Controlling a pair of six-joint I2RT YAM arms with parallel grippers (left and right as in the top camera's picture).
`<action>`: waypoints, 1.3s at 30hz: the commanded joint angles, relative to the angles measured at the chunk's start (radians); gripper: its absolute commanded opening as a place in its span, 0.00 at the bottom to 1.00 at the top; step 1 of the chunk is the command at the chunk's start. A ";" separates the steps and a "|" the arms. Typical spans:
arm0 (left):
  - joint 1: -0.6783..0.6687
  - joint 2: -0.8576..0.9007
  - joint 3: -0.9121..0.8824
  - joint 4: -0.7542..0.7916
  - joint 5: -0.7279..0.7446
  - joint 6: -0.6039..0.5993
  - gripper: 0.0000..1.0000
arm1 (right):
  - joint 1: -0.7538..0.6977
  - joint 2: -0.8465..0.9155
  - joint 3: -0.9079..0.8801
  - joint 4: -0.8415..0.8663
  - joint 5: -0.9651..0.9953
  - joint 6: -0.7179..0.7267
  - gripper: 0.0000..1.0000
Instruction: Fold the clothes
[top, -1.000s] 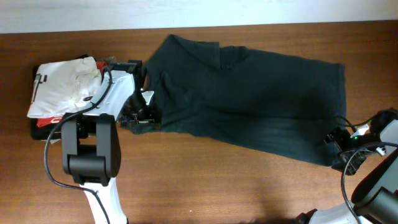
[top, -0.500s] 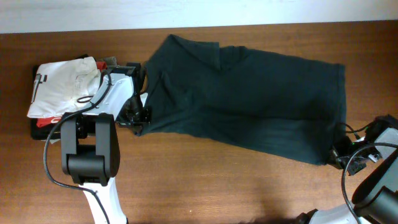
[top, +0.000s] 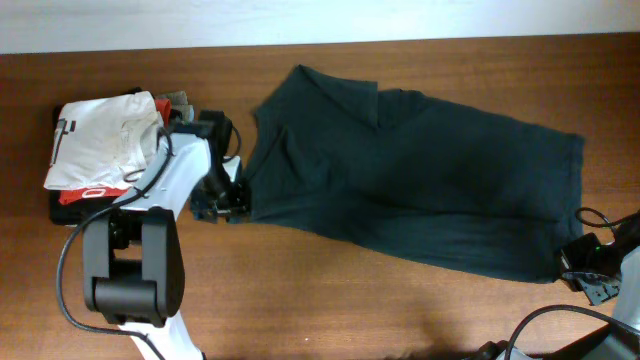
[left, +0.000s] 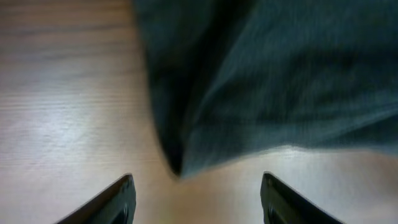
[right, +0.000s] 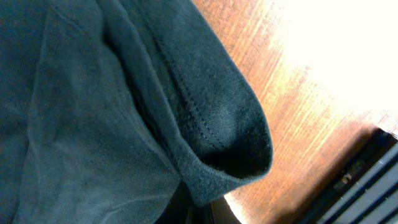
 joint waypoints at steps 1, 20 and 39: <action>-0.010 -0.007 -0.088 0.126 0.051 -0.018 0.61 | -0.005 -0.010 0.000 -0.001 0.027 0.011 0.04; 0.083 -0.268 -0.083 -0.320 -0.115 -0.049 0.44 | -0.003 -0.010 0.000 0.023 0.060 0.005 0.46; -0.267 -0.027 -0.058 0.413 0.081 0.278 0.56 | -0.002 -0.010 0.087 0.086 -0.334 -0.161 0.57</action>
